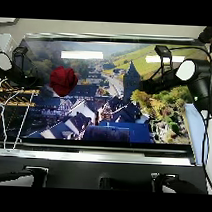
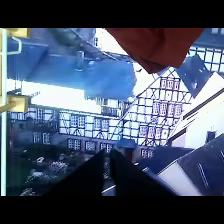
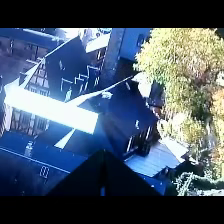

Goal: Fold the clothes and pants, and hang the long-sleeved shirts on hangers.

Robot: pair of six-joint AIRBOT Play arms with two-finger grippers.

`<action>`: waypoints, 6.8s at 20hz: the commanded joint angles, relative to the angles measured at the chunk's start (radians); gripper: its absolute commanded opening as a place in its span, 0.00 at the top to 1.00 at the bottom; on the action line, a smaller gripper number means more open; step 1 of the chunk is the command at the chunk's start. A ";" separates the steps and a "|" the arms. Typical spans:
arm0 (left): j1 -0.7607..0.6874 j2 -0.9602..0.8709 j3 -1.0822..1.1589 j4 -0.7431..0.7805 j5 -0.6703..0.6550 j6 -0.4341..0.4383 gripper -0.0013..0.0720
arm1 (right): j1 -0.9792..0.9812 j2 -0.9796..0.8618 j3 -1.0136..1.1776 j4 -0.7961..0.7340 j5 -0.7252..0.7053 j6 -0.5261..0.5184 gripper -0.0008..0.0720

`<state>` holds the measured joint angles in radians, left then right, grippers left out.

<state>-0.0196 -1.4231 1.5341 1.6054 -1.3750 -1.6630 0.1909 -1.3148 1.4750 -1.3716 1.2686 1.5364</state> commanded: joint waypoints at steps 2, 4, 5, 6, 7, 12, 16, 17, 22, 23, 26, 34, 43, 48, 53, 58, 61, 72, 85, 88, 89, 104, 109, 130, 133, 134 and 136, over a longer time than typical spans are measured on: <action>0.000 -0.005 0.000 -0.016 0.042 -0.153 0.01 | 0.000 0.001 0.001 0.001 -0.012 0.000 0.94; 0.000 -0.030 0.000 -0.034 0.166 -0.260 0.02 | -0.001 0.001 0.001 0.000 -0.014 0.000 0.85; 0.000 -0.058 0.000 -0.067 0.246 -0.290 0.02 | -0.001 0.001 0.001 0.000 -0.011 0.000 0.78; 0.000 -0.093 0.000 -0.100 0.317 -0.294 0.02 | -0.001 0.001 0.001 0.000 -0.008 0.000 0.78; 0.000 -0.139 0.000 -0.144 0.393 -0.294 0.02 | -0.001 0.001 0.001 0.000 -0.004 0.000 0.78; 0.000 -0.385 0.000 -0.342 0.651 -0.294 0.05 | -0.001 0.001 0.001 -0.003 -0.004 0.000 0.78; 0.016 -0.413 0.007 -0.571 0.647 -0.222 0.96 | -0.001 0.001 0.001 -0.002 -0.014 0.000 0.78; 0.011 -0.390 0.024 -0.596 0.632 -0.159 0.96 | -0.001 0.001 0.001 -0.002 -0.012 0.000 0.78; -0.090 -0.174 0.185 -0.596 0.351 -0.002 0.96 | -0.001 0.006 0.001 0.000 0.107 0.000 0.84; -0.130 -0.132 0.198 -0.598 0.305 -0.008 0.96 | -0.001 0.010 0.001 0.000 0.143 0.000 0.84; -0.302 -0.048 0.201 -0.649 0.212 -0.013 0.96 | -0.001 0.061 0.001 0.000 0.198 -0.017 0.84; -0.797 -0.151 -0.032 -0.513 0.214 -0.267 0.96 | -0.001 0.346 0.001 -0.192 0.231 -0.056 0.83; -0.605 0.005 -0.039 -0.456 0.156 -0.161 0.02 | -0.004 0.419 0.001 -0.177 0.189 0.368 0.27; -0.374 0.186 -0.039 -0.415 0.056 -0.105 0.03 | -0.209 0.275 0.001 -0.041 0.168 0.240 0.28; -0.272 0.230 -0.039 -0.415 0.047 -0.105 0.03 | -0.541 0.021 -0.163 0.597 0.256 0.062 0.28; -0.266 0.220 -0.039 -0.403 0.056 -0.106 0.03 | -0.436 -0.053 -0.412 0.554 0.077 -0.013 0.28; -0.266 0.219 -0.039 -0.403 0.073 -0.105 0.02 | -0.394 -0.084 -0.507 0.548 -0.044 -0.004 0.28; -0.230 0.222 -0.039 -0.404 0.080 -0.154 0.02 | -0.260 -0.204 -0.534 0.511 -0.191 0.114 0.28; -0.094 0.198 -0.297 -0.515 0.183 -0.090 0.02 | -0.170 -0.202 -0.533 0.496 -0.288 0.170 0.94; -0.123 0.122 -0.472 -0.861 0.384 0.105 0.02 | -0.170 -0.156 -0.533 0.496 -0.262 0.150 0.94; -0.145 0.088 -0.511 -0.964 0.433 0.196 0.03 | -0.170 -0.143 -0.533 0.496 -0.251 0.150 0.94; -0.392 -0.244 -0.533 -1.520 0.476 0.620 0.39 | -0.170 -0.092 -0.533 0.505 -0.190 0.154 0.94; -0.313 -0.235 -0.470 -1.507 0.361 0.646 0.96 | -0.171 -0.048 -0.516 0.457 -0.209 0.132 0.95; 0.188 0.449 0.449 -0.690 0.245 -0.007 0.96 | -0.355 0.450 0.609 0.432 -0.237 0.098 0.95; 0.188 0.507 0.448 -0.597 0.233 -0.104 0.96 | -0.355 0.420 0.608 0.427 -0.246 0.178 0.95; 0.188 0.498 0.448 -0.592 0.207 -0.103 0.96 | -0.355 0.381 0.608 0.417 -0.209 0.199 0.95; 0.171 0.442 0.425 -0.592 0.117 -0.120 0.96 | -0.355 0.269 0.600 0.419 -0.108 0.238 0.95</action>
<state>0.1631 -0.9653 1.9690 0.9585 -1.1675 -1.7142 -0.1635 -0.9497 2.0651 -0.9489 1.0676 1.7012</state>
